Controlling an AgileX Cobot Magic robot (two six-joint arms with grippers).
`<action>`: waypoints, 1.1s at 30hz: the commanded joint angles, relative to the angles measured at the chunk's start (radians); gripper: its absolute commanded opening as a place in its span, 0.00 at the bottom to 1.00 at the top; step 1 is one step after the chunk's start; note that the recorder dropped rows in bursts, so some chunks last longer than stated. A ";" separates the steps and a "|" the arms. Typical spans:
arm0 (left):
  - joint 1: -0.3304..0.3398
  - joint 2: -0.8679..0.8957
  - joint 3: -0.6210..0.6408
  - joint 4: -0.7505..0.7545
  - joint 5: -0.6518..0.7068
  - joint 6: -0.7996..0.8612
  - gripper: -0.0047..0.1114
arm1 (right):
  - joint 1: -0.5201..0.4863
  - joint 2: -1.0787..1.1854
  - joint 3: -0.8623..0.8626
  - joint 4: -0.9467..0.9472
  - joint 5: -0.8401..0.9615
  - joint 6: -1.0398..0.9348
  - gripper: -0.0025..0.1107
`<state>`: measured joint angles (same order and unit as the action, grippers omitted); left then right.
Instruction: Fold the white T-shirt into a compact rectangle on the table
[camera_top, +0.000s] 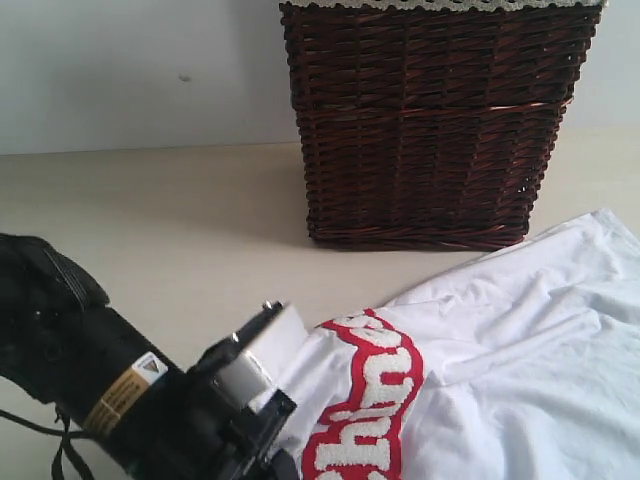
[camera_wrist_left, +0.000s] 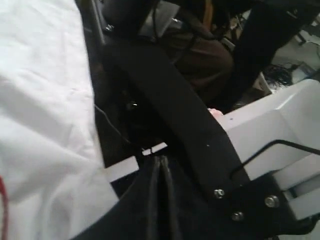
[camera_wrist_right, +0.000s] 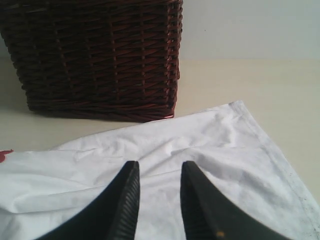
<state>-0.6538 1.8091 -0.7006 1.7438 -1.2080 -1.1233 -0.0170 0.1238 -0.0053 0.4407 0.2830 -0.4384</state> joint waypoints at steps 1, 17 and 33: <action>-0.080 0.001 0.032 0.001 -0.013 -0.024 0.04 | 0.000 -0.007 0.005 0.002 -0.004 -0.003 0.28; 0.184 0.100 -0.184 0.001 0.495 0.117 0.04 | 0.000 -0.007 0.005 0.002 -0.004 -0.003 0.28; -0.130 0.087 -0.121 0.001 0.013 -0.088 0.04 | 0.000 -0.007 0.005 0.002 -0.004 -0.003 0.28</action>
<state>-0.7246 1.9039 -0.8478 1.7470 -1.1804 -1.1948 -0.0170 0.1238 -0.0053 0.4407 0.2830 -0.4384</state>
